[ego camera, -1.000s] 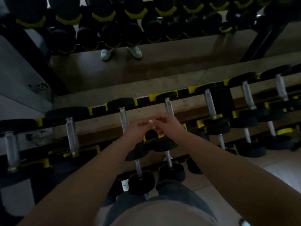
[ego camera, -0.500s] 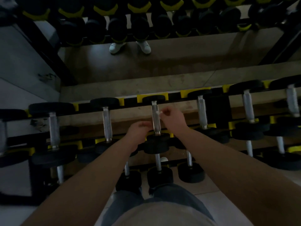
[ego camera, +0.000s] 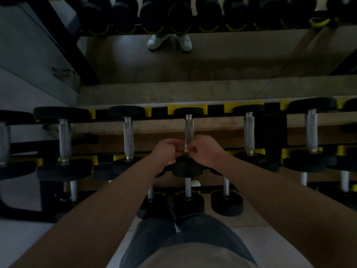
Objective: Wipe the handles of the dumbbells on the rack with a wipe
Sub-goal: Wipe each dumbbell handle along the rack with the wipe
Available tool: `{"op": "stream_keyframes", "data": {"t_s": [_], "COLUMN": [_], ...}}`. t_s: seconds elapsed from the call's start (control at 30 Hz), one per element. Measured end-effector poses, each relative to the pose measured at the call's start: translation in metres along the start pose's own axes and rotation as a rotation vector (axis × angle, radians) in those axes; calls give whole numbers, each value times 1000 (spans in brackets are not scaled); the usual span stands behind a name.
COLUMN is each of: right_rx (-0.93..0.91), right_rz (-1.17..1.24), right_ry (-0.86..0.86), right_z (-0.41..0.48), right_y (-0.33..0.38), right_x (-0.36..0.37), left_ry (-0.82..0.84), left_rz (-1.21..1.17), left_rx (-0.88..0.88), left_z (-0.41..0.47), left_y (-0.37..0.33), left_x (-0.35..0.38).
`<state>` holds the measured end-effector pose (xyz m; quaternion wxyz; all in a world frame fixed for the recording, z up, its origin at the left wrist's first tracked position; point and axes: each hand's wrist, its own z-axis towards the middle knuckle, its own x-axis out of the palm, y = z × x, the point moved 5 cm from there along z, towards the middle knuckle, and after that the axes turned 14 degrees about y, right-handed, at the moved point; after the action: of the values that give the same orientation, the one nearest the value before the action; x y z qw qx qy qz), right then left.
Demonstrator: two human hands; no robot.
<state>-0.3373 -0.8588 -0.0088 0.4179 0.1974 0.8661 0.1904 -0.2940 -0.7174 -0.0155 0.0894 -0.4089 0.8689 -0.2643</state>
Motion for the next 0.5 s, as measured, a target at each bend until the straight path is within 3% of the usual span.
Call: {"op": "stream_keyframes", "data": {"t_s": [0.1,0.3,0.4,0.5], "right_rx": [-16,107,88,12], "right_rz": [12,79,80,34], "right_ry": [-24,-457,-443,-294], "right_z": [2,30,29,18], "right_y": [1,4,1,-3], "right_x": [1,-50,-45,-29], "left_ry": [6,47,35,50], "left_rz": [-32,0,5,4], "left_rx": [-12,-46,-32,10], "left_z": [4,8,12,15], "left_y": [0,-5,-7,-9], "left_x": [3,9,8,7]}}
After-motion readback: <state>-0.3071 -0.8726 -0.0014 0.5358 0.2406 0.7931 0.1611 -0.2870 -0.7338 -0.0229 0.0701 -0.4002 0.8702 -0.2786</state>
